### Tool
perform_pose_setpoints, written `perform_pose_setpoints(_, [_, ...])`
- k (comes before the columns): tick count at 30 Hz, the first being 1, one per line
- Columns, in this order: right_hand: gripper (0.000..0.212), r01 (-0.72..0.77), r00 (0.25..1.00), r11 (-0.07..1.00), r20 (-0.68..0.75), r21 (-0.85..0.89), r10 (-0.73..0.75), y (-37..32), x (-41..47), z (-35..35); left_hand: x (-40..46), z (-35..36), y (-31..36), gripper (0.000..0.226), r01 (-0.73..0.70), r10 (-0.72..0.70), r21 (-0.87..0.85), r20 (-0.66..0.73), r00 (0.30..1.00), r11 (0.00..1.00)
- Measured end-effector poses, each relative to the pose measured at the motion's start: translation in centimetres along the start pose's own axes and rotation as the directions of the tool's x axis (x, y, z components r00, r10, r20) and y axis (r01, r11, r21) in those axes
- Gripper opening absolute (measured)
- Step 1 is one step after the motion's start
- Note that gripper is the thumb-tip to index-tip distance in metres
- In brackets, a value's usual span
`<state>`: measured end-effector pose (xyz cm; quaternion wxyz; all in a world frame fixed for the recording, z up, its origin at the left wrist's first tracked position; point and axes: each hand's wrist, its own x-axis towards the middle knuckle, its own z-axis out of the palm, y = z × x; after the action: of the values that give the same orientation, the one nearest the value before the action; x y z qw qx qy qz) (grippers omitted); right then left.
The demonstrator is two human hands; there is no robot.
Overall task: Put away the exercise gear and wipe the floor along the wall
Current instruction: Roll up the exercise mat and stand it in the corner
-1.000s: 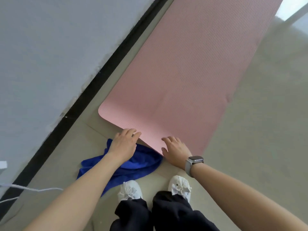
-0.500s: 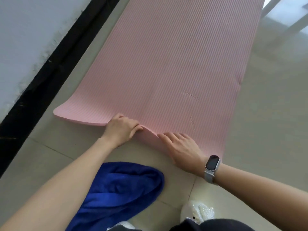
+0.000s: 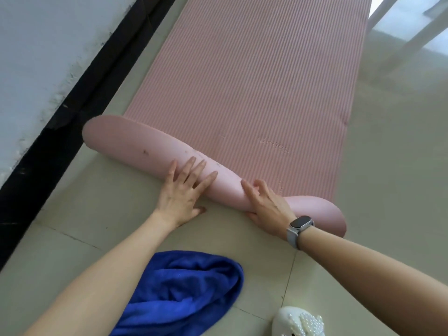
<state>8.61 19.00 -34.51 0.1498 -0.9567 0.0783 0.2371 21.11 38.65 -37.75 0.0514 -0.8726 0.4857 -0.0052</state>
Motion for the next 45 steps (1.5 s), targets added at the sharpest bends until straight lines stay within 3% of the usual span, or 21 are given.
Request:
perform_pose_setpoints(2, [0.060, 0.039, 0.999, 0.997, 0.001, 0.069, -0.039, 0.5, 0.1, -0.8, 1.3, -0.3, -0.6, 0.104, 0.080, -0.078, -0.029, 0.069, 0.995, 0.996])
perform_pose_setpoints(4, [0.055, -0.003, 1.000, 0.992, 0.031, 0.129, -0.001, 1.3, 0.8, -2.1, 3.3, -1.2, -1.5, 0.091, 0.048, -0.047, -0.010, 0.075, 0.996, 0.999])
perform_pose_setpoints(8, [0.052, -0.133, 0.984, 0.960, 0.145, 0.247, 0.099, 3.1, 2.7, -3.8, 6.7, -3.8, -3.3, 0.055, 0.004, 0.062, -0.187, 0.348, 0.936, 0.982])
perform_pose_setpoints(11, [0.053, -0.123, 0.988, 0.980, 0.115, 0.156, 0.105, 3.5, 3.1, -4.0, 9.8, -5.3, -3.8, 0.050, 0.028, 0.092, -0.220, 0.517, 0.851, 0.975])
perform_pose_setpoints(13, [0.057, -0.143, 0.990, 0.987, 0.009, 0.073, 0.143, 3.4, 3.4, -4.1, 11.4, -5.3, -3.7, 0.052, 0.048, 0.082, -0.207, 0.572, 0.816, 0.977])
perform_pose_setpoints(15, [0.057, -0.083, 0.978, 0.989, -0.201, -0.121, 0.058, 2.7, 3.3, -3.8, 12.2, -4.9, -3.6, 0.055, 0.100, 0.024, -0.183, 0.576, 0.817, 0.978])
perform_pose_setpoints(17, [0.061, -0.032, 0.962, 0.953, -0.267, -0.301, -0.053, 1.7, 2.9, -2.6, 12.2, -4.4, -3.2, 0.062, 0.167, -0.058, -0.163, 0.526, 0.848, 0.972])
perform_pose_setpoints(19, [0.086, -0.041, 0.978, 0.923, -0.206, -0.382, -0.042, 1.3, 2.7, -1.5, 11.2, -3.7, -2.6, 0.069, 0.177, -0.117, -0.128, 0.379, 0.918, 0.976])
perform_pose_setpoints(21, [0.102, -0.051, 0.995, 0.904, -0.098, -0.424, 0.010, 1.2, 3.0, -1.9, 9.8, -2.9, -2.1, 0.067, 0.115, -0.106, -0.096, 0.099, 0.989, 0.989])
perform_pose_setpoints(23, [0.101, -0.038, 0.996, 0.904, -0.086, -0.427, 0.001, 1.9, 4.5, -3.3, 8.3, -2.1, -1.7, 0.060, 0.032, -0.037, -0.072, -0.069, 0.997, 0.997])
perform_pose_setpoints(24, [0.097, -0.022, 0.997, 0.924, -0.074, -0.383, -0.007, 2.5, 5.4, -4.2, 7.4, -2.0, -1.6, 0.061, 0.008, -0.012, -0.060, -0.068, 0.998, 0.998])
perform_pose_setpoints(27, [0.089, -0.085, 0.988, 0.985, 0.112, -0.148, 0.102, 3.0, 6.6, -6.7, 5.1, -2.8, -1.8, 0.084, -0.009, 0.017, -0.078, 0.104, 0.994, 0.997])
perform_pose_setpoints(30, [0.085, -0.147, 0.984, 0.986, 0.094, -0.076, 0.153, 2.2, 5.5, -7.8, 4.7, -5.3, -3.0, 0.084, -0.058, 0.092, -0.141, 0.248, 0.964, 0.988])
perform_pose_setpoints(33, [0.081, -0.152, 0.988, 0.984, 0.023, -0.097, 0.155, 1.5, 4.7, -8.4, 5.8, -8.3, -4.3, 0.076, -0.057, 0.135, -0.180, 0.459, 0.878, 0.982])
perform_pose_setpoints(36, [0.078, -0.119, 0.992, 0.989, 0.032, -0.083, 0.122, 2.0, 5.0, -9.5, 6.7, -9.5, -4.7, 0.079, -0.051, 0.141, -0.181, 0.534, 0.833, 0.982])
perform_pose_setpoints(40, [0.084, -0.106, 0.974, 0.994, 0.200, 0.002, 0.103, 3.7, 6.9, -9.6, 8.4, -8.9, -4.1, 0.086, -0.053, 0.121, -0.131, 0.588, 0.799, 0.990])
perform_pose_setpoints(43, [0.094, -0.108, 0.924, 0.993, 0.373, 0.054, 0.081, 5.3, 9.5, -9.5, 10.2, -7.2, -3.5, 0.105, -0.069, 0.101, -0.076, 0.616, 0.781, 0.995])
perform_pose_setpoints(45, [0.099, -0.081, 0.924, 0.995, 0.379, 0.059, 0.053, 6.6, 10.7, -10.6, 11.6, -6.1, -3.3, 0.121, -0.073, 0.066, -0.014, 0.615, 0.786, 0.997])
